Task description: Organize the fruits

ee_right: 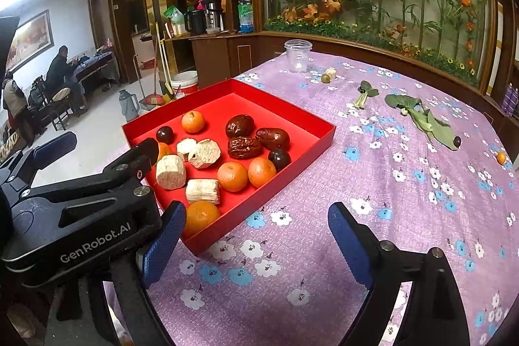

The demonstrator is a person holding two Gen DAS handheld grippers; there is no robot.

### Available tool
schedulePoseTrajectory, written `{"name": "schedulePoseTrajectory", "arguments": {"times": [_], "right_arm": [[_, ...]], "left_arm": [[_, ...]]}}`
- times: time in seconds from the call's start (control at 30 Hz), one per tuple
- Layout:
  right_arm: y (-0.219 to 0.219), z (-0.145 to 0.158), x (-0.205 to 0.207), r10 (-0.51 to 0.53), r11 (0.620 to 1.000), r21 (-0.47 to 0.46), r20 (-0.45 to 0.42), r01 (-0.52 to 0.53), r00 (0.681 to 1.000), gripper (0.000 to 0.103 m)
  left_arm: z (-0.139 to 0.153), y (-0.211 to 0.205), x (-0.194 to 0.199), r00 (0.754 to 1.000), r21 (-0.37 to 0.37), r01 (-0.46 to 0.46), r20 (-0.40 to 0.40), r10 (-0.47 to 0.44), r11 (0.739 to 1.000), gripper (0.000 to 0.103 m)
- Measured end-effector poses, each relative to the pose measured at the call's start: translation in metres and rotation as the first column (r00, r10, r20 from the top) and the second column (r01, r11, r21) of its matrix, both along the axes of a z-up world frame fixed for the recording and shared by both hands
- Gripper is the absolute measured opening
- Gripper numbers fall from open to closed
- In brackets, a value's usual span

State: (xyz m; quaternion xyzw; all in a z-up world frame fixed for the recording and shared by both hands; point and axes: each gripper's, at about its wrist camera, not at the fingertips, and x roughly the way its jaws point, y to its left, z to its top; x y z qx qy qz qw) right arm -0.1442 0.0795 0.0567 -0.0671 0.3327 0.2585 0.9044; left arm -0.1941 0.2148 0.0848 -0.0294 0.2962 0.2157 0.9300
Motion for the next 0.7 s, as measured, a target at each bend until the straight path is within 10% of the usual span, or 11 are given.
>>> {"name": "schedulePoseTrajectory", "arguments": {"times": [0.7], "right_arm": [[0.007,-0.007,0.007,0.006,1.0,-0.004,-0.023,-0.006,1.0,0.093]], "left_arm": [[-0.011,0.006,0.008,0.999,-0.041,0.013,-0.038,-0.014,0.999,0.103]]}}
